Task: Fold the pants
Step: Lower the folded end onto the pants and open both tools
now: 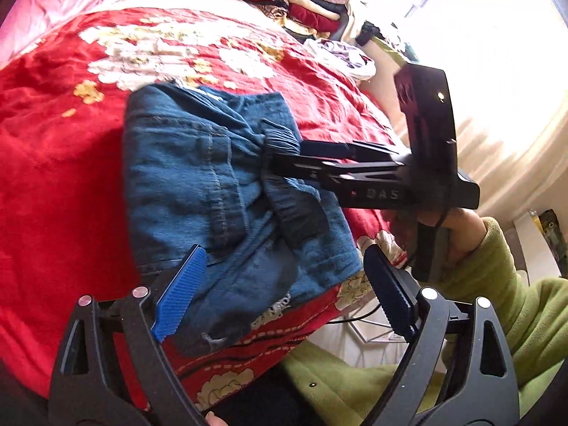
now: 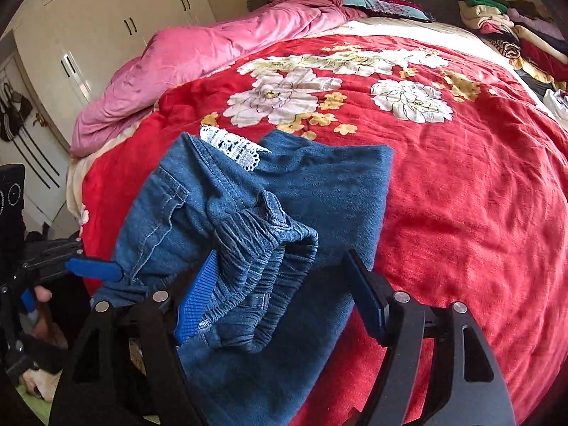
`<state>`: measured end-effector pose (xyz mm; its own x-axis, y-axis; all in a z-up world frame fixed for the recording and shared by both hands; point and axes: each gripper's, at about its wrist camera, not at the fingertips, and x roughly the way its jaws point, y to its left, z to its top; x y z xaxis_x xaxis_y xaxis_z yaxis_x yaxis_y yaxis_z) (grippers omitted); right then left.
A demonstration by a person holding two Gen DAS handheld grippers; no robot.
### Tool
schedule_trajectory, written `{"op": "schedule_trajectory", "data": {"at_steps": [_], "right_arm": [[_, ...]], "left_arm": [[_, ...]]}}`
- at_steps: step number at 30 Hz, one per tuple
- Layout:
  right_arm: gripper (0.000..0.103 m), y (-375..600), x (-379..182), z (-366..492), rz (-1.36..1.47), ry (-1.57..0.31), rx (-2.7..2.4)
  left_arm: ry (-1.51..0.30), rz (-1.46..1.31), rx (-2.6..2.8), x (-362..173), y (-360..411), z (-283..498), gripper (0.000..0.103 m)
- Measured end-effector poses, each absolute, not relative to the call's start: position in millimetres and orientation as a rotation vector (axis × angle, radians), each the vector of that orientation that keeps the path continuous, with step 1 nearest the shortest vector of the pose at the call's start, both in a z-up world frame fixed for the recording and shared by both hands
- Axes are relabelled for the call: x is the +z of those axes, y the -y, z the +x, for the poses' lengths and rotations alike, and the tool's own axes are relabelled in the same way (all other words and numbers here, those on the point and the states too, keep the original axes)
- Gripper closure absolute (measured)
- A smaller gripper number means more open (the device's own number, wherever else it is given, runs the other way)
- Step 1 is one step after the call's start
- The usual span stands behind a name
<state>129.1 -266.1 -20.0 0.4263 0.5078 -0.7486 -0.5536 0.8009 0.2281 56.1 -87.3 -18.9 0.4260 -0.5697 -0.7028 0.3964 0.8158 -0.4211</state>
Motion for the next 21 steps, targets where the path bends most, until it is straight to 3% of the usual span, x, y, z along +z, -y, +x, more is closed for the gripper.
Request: {"op": "schedule_trajectory", "data": {"at_steps": [18,19,21], "right_arm": [[0.031,287,36,74,-0.044,-0.748,0.715],[0.023,286,36,71,-0.062,-0.748,0.714],[0.019,283,36,65,-0.087,-0.736,0.714]], "left_arm": [[-0.879,-0.161,-0.452,7,56,47,0.015],[-0.877,-0.159,-0.447,8,56,47,0.014],[-0.878,-0.155,-0.437,8,55,48,0.014]]}}
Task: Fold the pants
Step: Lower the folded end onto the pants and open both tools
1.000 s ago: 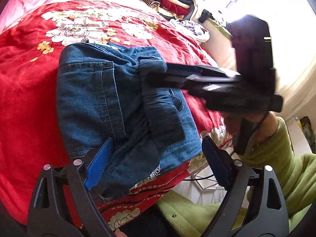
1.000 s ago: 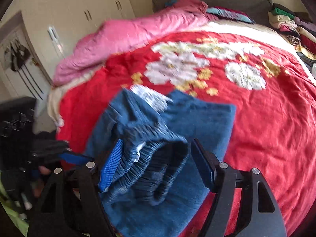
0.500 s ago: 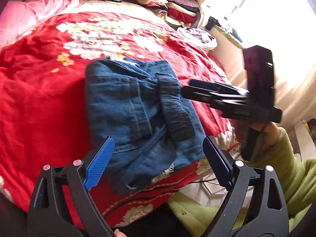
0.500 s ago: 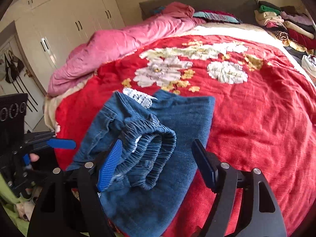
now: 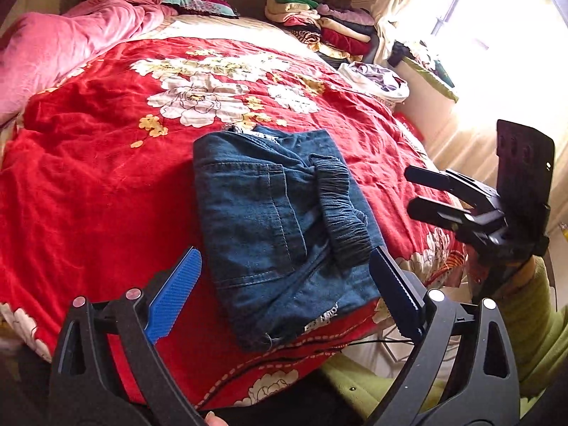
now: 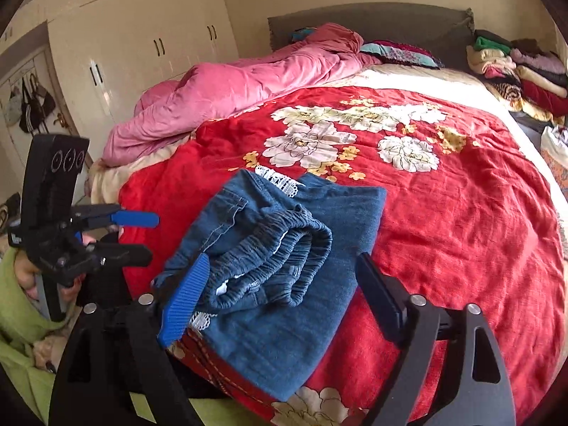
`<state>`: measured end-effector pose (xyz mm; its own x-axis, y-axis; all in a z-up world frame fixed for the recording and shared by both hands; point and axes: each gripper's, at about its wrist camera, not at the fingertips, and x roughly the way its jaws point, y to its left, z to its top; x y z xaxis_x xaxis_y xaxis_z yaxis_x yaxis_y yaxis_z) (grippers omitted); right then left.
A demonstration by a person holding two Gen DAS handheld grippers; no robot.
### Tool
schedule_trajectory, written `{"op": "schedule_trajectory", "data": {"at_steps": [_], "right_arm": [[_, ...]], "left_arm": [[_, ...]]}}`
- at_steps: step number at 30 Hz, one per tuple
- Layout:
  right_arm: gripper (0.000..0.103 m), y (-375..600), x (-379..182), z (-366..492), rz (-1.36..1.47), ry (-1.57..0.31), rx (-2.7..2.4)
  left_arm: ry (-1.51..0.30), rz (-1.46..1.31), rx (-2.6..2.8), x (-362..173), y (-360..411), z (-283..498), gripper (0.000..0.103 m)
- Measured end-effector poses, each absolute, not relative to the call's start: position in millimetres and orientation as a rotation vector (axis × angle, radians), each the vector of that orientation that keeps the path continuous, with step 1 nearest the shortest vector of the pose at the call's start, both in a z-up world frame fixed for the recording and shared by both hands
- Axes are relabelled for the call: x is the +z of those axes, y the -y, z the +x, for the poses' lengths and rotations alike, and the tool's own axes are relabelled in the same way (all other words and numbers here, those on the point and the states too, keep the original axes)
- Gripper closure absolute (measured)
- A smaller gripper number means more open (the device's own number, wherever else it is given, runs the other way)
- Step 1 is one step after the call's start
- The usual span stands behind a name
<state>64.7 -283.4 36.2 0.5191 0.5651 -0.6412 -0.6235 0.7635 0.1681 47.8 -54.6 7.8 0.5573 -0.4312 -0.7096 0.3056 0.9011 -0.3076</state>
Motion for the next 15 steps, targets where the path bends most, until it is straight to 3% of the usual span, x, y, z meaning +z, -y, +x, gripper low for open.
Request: {"op": "schedule_trajectory", "data": {"at_steps": [15], "right_arm": [[0.019,251,8,51,-0.139,-0.79,0.848]], "left_arm": [[-0.862,-0.14,-0.342,11,32,77,0.015]]}}
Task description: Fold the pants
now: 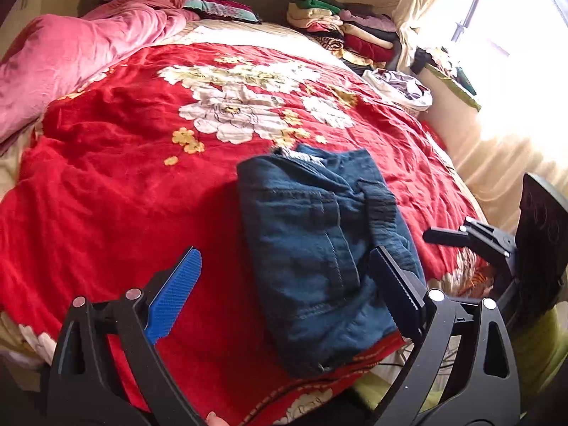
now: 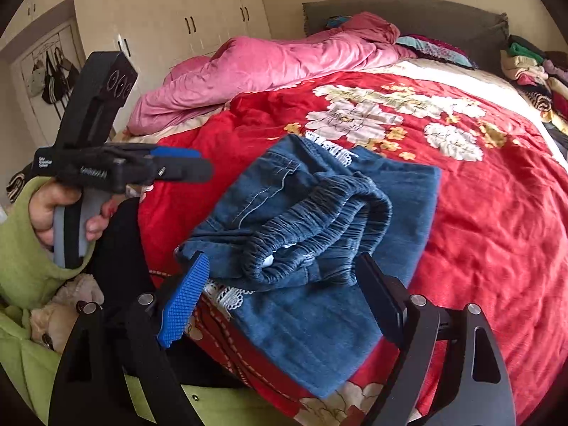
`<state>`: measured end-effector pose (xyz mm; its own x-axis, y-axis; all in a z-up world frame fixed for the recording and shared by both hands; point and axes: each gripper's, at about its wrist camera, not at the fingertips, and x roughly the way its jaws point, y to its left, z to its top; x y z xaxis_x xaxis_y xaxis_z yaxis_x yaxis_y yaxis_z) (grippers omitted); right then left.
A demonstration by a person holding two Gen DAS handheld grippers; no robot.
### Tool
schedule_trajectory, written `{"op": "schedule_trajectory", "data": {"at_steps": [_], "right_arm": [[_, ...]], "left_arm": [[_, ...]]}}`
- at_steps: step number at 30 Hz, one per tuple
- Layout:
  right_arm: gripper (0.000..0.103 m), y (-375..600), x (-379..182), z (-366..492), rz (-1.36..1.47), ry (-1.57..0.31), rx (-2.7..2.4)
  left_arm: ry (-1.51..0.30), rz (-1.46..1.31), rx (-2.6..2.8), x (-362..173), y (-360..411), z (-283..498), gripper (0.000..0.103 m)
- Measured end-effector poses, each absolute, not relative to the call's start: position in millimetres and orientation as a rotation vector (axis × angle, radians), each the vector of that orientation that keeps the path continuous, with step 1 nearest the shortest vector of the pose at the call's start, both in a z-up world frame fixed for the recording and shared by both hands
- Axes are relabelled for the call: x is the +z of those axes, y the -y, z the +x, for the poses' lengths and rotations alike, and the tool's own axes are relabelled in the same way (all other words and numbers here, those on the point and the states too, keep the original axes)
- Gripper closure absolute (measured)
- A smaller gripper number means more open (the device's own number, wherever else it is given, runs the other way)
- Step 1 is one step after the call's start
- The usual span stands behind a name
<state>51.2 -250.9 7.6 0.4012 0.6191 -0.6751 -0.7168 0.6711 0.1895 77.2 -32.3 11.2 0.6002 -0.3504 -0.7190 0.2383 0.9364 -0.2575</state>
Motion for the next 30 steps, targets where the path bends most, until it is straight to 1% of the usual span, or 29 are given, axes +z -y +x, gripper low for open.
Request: {"op": "schedule_trajectory", "data": {"at_steps": [1,2,4,5,7,9,10,11,12,14,17,19,23,27,29,30], "right_arm": [[0.019,250,6,54,-0.133,-0.8,0.852],[0.019,249,4,56,-0.132,-0.806,0.854],[0.019,245,0,63,-0.135,-0.815,0.864],[0.019,243,-3,68,-0.134,-0.829,0.876],[0.019,237,-10,76,-0.149,-0.863,0.862],[0.017,233,-19,85,-0.158,-0.895,0.851],[0.019,234,-23,88,-0.139,-0.9,0.856],[0.034,236,-25,89,-0.115,-0.896,0.865],[0.046,237,-25,89,-0.107,-0.898,0.874],[0.056,242,-18,80,-0.094,-0.883,0.897],[0.057,246,-8,59,-0.134,-0.854,0.892],[0.056,246,-17,57,-0.141,-0.89,0.856],[0.042,248,-32,64,-0.086,-0.924,0.818],[0.039,247,-29,62,-0.104,-0.922,0.811],[0.034,248,-26,62,-0.1,-0.923,0.807],[0.033,249,-23,60,-0.099,-0.919,0.802]], "left_arm": [[-0.861,-0.142,-0.344,12,32,81,0.017],[-0.863,-0.146,-0.347,12,32,85,0.022],[-0.869,-0.16,-0.365,12,35,94,0.027],[-0.872,-0.16,-0.376,13,38,99,0.031],[-0.875,-0.132,-0.395,12,48,109,0.035],[-0.88,-0.106,-0.405,7,58,119,0.035],[-0.889,-0.094,-0.406,3,63,125,0.035],[-0.902,-0.082,-0.401,-3,67,132,0.035],[-0.913,-0.066,-0.392,-8,69,137,0.035],[-0.932,-0.041,-0.378,-18,73,145,0.035],[-0.93,-0.045,-0.403,-23,74,146,0.034],[-0.921,-0.026,-0.411,-26,78,144,0.033],[-0.901,0.03,-0.395,-30,85,140,0.031],[-0.902,0.003,-0.397,-28,80,140,0.03],[-0.9,0.002,-0.395,-26,80,138,0.028],[-0.901,-0.001,-0.395,-25,80,137,0.028]]}}
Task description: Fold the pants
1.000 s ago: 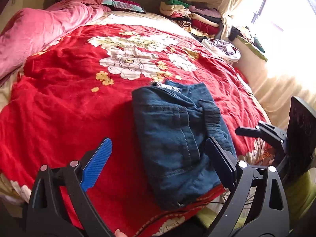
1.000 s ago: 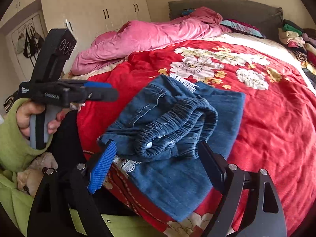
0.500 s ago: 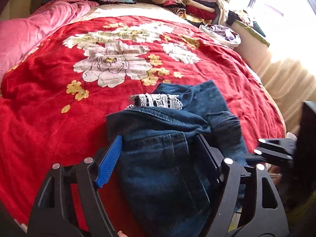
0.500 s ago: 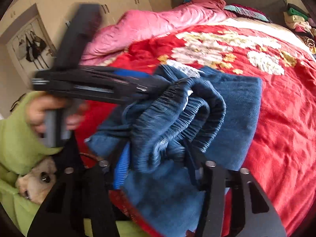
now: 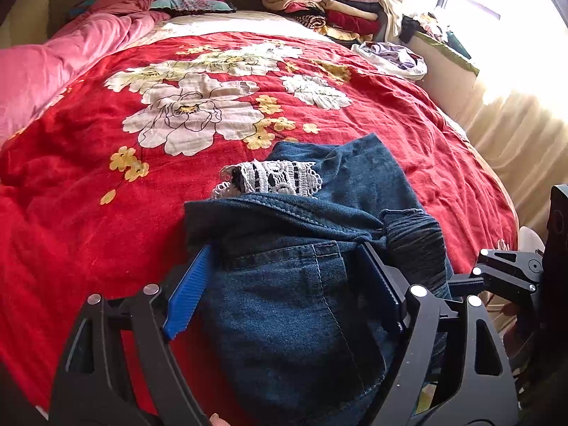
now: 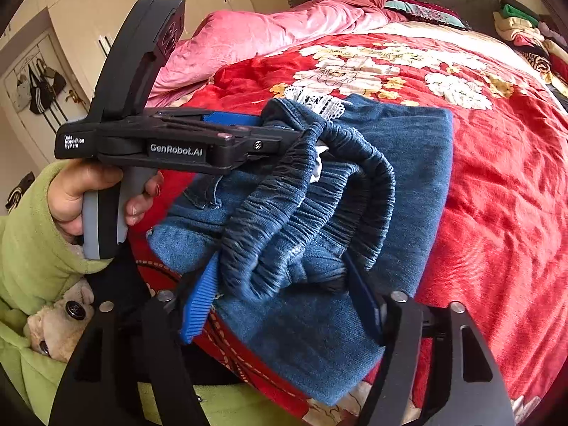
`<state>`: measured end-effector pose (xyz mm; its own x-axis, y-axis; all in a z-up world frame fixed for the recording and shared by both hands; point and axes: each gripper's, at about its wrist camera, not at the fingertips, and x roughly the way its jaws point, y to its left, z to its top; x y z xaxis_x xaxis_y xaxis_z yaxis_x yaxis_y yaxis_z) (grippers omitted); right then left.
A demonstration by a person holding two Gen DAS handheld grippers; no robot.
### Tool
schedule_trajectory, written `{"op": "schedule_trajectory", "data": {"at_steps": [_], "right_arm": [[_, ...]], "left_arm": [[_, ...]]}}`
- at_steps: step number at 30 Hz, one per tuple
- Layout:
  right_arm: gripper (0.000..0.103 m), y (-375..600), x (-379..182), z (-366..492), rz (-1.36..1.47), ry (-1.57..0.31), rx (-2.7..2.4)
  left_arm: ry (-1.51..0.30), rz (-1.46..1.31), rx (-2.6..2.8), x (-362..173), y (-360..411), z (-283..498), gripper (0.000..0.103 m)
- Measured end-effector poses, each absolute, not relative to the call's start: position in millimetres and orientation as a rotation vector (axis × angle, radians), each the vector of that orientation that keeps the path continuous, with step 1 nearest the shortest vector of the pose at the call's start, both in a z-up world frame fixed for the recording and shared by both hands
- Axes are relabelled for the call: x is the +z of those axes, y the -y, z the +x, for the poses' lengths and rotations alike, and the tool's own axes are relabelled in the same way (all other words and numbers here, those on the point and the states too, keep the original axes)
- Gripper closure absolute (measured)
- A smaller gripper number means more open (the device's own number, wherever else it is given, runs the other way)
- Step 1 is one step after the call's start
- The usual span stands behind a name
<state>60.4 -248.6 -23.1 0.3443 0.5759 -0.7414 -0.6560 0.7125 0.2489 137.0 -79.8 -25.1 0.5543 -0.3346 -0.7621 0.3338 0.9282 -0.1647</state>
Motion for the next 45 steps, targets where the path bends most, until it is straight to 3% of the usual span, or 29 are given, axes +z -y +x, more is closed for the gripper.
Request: {"op": "schedule_trajectory", "data": {"at_steps": [2,15,16,17,22,25,45], "right_arm": [[0.027,250,-19,58,-0.106,-0.908,0.788],[0.02,274,22,50,-0.086,-0.791,0.695],[0.018,275,25,50,-0.086,-0.782,0.691],[0.009,276,27,50,-0.086,-0.775,0.685],[0.009,279,38,49,-0.085,-0.744,0.66],[0.009,280,42,49,-0.086,-0.732,0.641],[0.009,286,14,71,-0.081,-0.809,0.497]], "left_arm": [[-0.901,-0.008,-0.395,-23,79,135,0.028],[-0.853,-0.03,-0.395,2,75,112,0.026],[-0.848,-0.029,-0.394,5,74,110,0.025],[-0.841,-0.029,-0.391,7,74,108,0.024],[-0.816,-0.039,-0.388,16,71,99,0.024],[-0.802,-0.041,-0.379,20,69,94,0.011],[-0.862,-0.073,-0.323,-9,49,91,0.01]]}}
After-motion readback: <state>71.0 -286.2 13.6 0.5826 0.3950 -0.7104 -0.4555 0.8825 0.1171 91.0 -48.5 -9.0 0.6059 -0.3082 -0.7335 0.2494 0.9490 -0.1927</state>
